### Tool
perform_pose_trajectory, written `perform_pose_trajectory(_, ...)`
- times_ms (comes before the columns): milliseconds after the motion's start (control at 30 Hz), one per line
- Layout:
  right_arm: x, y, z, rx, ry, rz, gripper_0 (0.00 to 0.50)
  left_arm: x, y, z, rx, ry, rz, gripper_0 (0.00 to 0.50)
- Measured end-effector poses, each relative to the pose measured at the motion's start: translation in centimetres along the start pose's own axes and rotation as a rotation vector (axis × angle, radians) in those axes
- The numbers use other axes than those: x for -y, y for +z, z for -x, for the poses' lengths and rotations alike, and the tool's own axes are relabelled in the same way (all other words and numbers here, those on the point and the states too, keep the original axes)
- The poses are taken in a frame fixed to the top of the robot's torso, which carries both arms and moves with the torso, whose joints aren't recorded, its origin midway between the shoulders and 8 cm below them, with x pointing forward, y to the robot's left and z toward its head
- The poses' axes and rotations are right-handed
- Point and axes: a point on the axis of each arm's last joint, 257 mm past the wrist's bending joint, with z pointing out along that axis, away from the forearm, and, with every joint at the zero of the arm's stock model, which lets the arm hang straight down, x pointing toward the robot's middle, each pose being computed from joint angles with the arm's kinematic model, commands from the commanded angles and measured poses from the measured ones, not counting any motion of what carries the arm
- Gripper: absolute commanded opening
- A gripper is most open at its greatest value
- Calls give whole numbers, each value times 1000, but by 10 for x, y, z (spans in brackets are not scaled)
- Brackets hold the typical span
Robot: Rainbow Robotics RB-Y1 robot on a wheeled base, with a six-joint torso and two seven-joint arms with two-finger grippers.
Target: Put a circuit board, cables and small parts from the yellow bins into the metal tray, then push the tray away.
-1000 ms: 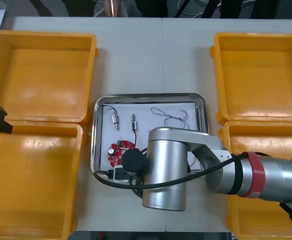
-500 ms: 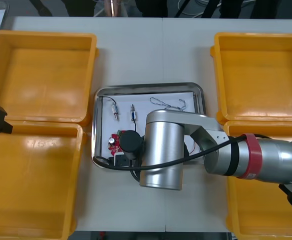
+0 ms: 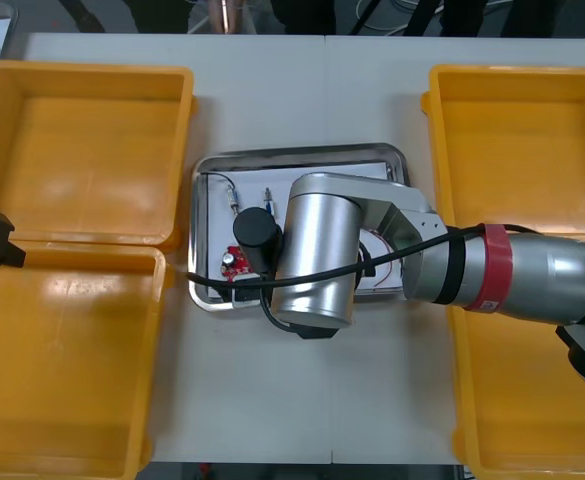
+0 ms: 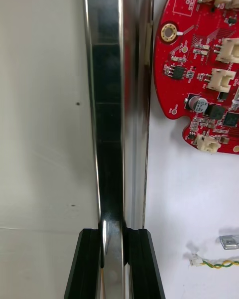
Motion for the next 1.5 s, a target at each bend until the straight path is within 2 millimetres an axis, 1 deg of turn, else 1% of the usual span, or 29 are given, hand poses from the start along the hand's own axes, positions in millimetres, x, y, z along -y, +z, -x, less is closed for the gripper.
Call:
perform_pose_trajectory(233,25,-6,-1,-4,29,-31,0,0,0,0,0,0,0,500)
perform_pose_trajectory(467,50,-12,9,45,57,-92,0,0,0,0,0,0,0,500)
perform_pose_trajectory(600,60,-9,13,69,75,-108,0,0,0,0,0,0,0,500)
perform_pose_trajectory(800,77,-6,9,64,98,-133,0,0,0,0,0,0,0,500)
perform_pose_trajectory(967,88,-3,2,47,72,-157,0,0,0,0,0,0,0,500)
perform_pose_trajectory(1300,111,-5,-2,38,78,-190,0,0,0,0,0,0,0,500)
perform_pose_trajectory(1500,123,-5,1,56,89,-209,0,0,0,0,0,0,0,500)
